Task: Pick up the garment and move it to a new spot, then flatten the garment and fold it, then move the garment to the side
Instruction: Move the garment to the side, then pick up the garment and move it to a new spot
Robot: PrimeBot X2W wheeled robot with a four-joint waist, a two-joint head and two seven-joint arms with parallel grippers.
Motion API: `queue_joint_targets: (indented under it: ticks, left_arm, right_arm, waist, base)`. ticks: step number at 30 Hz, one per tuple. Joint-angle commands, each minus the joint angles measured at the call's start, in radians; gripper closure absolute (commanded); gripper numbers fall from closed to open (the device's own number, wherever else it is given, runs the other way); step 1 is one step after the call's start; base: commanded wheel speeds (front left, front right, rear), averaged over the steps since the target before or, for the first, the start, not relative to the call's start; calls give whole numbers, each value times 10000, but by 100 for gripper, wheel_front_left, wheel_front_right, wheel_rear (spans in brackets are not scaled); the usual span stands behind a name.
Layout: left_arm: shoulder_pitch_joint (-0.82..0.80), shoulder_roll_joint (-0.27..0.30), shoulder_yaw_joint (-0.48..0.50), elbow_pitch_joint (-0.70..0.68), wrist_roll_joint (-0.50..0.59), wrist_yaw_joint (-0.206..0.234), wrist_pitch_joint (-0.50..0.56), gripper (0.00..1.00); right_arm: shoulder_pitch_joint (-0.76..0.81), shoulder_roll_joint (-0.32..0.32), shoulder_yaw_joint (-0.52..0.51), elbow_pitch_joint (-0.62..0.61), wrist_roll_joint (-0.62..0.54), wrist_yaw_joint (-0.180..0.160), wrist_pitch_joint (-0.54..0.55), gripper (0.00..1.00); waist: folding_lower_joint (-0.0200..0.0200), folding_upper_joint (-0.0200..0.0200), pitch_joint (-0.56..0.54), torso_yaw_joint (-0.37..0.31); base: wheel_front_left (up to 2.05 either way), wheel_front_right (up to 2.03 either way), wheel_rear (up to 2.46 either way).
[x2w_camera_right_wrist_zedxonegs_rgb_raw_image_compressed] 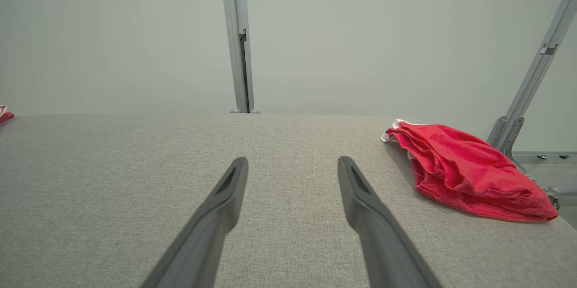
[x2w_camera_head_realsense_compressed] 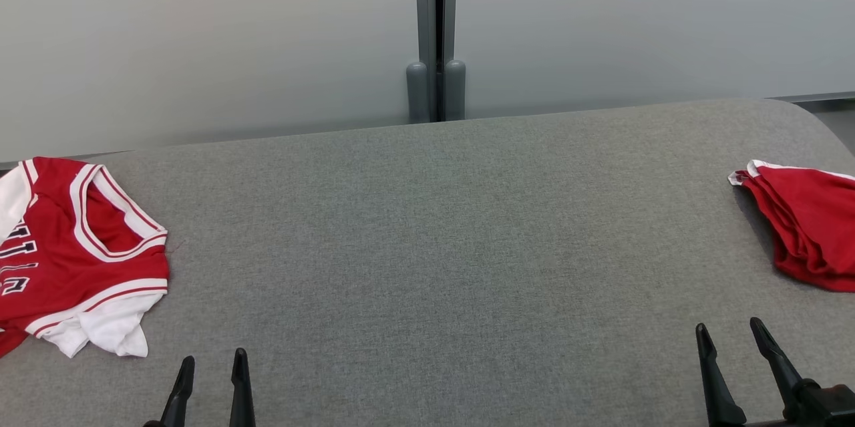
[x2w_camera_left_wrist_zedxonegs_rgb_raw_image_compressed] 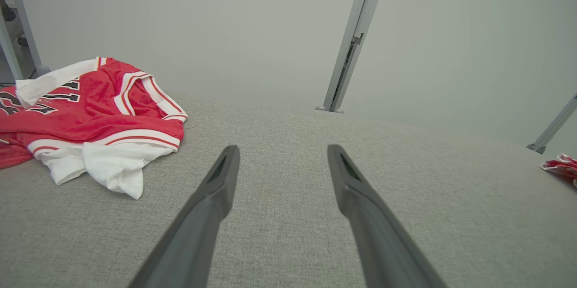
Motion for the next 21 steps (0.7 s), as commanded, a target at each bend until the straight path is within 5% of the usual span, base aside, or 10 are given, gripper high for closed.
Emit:
queue_joint_targets:
  ticks: [1, 9, 21]
  left_arm:
    - [121, 31, 3, -12, -49, -2, -1, 0]
    - [-77, 33, -226, -64, -186, 83, -1, 0]
    - [155, 31, -247, -281, -237, 244, -1, 0]
  right_arm:
    - [63, -3, 4, 11, -28, -2, -48, 0]
    - [128, 37, 137, -41, -81, -2, -49, 0]
    - [113, 42, 798, 12, 173, -2, -49, 0]
  waist:
    - [0, 0, -32, 24]
    - [0, 0, -9, 459]
    - [0, 0, -104, 2947]
  base:
    - [0, 0, 0]
    - [0, 0, 0]
    - [0, 0, 0]
